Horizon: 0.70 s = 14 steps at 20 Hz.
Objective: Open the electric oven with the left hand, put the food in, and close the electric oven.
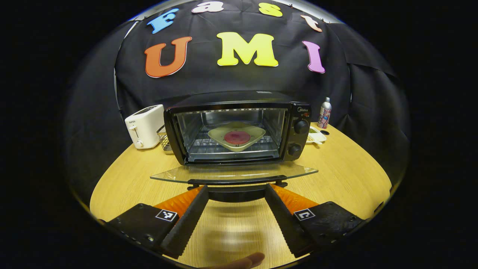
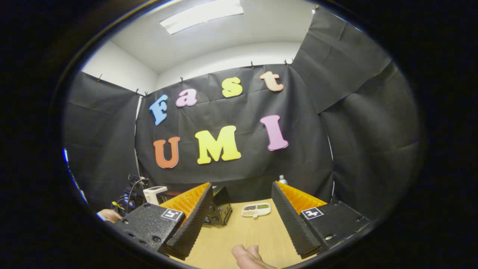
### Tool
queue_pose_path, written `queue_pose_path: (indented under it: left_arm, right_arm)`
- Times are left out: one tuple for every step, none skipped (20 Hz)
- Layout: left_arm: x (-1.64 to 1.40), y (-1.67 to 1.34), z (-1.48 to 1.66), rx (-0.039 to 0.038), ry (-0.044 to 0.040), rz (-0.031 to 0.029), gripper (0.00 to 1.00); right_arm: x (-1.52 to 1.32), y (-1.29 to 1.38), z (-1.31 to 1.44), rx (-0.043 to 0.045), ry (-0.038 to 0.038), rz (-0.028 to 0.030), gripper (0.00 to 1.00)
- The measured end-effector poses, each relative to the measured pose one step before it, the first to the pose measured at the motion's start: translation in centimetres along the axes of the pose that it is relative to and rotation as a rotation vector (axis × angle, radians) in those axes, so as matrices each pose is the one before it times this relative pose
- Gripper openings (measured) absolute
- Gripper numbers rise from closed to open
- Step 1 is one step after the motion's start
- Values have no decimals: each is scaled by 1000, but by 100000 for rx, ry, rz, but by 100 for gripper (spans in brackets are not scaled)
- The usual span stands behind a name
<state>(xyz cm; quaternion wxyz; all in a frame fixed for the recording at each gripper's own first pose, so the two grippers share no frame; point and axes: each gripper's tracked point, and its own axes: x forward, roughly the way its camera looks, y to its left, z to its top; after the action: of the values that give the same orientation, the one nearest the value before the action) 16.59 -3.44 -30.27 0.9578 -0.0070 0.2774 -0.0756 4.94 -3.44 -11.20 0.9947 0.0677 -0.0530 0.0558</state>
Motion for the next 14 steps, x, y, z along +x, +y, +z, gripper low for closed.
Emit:
queue_pose_path:
  left_arm:
    - [74, 72, 643, 582, -1711, -131, 98]
    - [10, 14, 724, 455, -1651, -7, 98]
    - [129, 117, 754, 262, -2062, -39, 98]
    - [194, 121, 497, -60, -1317, -54, 98]
    - [170, 67, 429, -628, -589, 54, 98]
    - [522, 43, 355, -62, -473, 49, 98]
    - [258, 91, 379, 462, -376, 25, 98]
    - [263, 121, 684, 825, -1514, 286, 99]
    - [484, 59, 445, 365, -888, 234, 98]
    - [315, 283, 230, 184, -635, 1097, 98]
    - [280, 361, 204, 91, -396, 1524, 98]
    - [298, 38, 226, -277, -477, 228, 98]
    - [282, 35, 274, -688, -545, -11, 98]
    - [77, 181, 163, -491, -187, 797, 98]
  right_arm:
    - [-96, 1, 97, 234, 171, -251, 95]
    - [-75, 104, 16, 333, 120, -35, 94]
    - [-160, 155, 138, 243, -25, 299, 94]
    - [-63, 39, 11, 166, 80, 152, 94]
    - [-213, 105, 48, 256, 175, 470, 94]
    - [-161, 217, 198, 311, -545, 845, 95]
    - [-104, 95, 200, 96, -122, 246, 95]
    - [-128, -316, -110, -305, 112, -575, 94]
    - [-6, -165, 70, -35, 584, -627, 94]
    - [-39, -51, -206, -32, 1005, -614, 94]
    - [-119, -23, 136, 175, 406, -430, 94]
    - [-44, -11, 124, -50, 321, -814, 95]
    - [-97, -115, 58, -248, 172, -689, 95]
    - [-167, 109, 79, -8, 13, -196, 95]
